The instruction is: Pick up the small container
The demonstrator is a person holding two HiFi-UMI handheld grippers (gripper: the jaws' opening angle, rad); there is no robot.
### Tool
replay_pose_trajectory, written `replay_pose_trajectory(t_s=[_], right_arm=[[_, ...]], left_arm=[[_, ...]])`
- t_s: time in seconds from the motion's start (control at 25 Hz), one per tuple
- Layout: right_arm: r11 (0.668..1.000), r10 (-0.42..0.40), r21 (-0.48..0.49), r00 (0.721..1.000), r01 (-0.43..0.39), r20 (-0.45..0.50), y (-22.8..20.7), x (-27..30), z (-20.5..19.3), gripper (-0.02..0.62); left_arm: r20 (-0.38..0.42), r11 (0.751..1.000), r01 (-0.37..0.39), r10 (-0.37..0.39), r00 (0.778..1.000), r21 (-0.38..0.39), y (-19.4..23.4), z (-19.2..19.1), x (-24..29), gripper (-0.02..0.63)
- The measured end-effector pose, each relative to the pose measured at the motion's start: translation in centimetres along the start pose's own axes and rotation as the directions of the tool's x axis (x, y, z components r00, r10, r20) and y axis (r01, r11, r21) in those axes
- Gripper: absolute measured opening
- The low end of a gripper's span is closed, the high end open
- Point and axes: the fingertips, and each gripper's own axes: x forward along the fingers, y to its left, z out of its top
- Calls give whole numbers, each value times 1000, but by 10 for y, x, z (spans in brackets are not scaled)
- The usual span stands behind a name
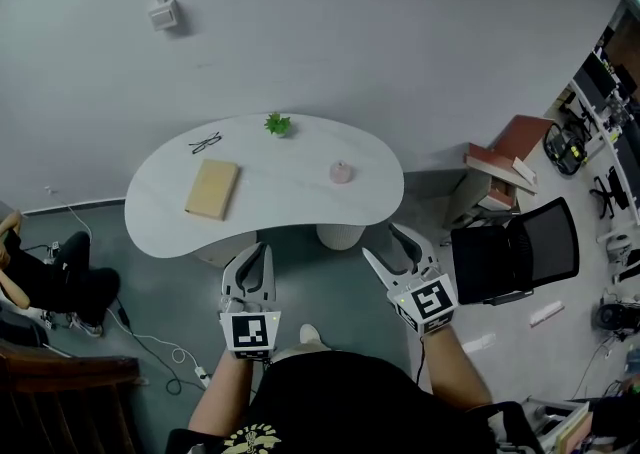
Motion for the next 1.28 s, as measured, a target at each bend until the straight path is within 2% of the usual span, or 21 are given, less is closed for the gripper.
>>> replay_pose_trajectory(t_s=[0.2,0.44,0.76,1.28], right_arm=[[1000,-25,-17,1000,25,-4,-2,36,11,239],[998,-50,-30,999,50,-11,1,63,18,239],[995,-93,-30,995,93,-17,-4,66,16,239],[995,-101,1,995,101,-8,-45,96,4,239]], left_arm=[[11,999,15,-15,1000,-33,33,-2,22,5],[9,999,45,-45,999,-15,55,-15,40,5],[22,994,107,-106,994,-24,45,-21,53,5],[-18,994,105,-105,994,-9,48,-29,102,5]])
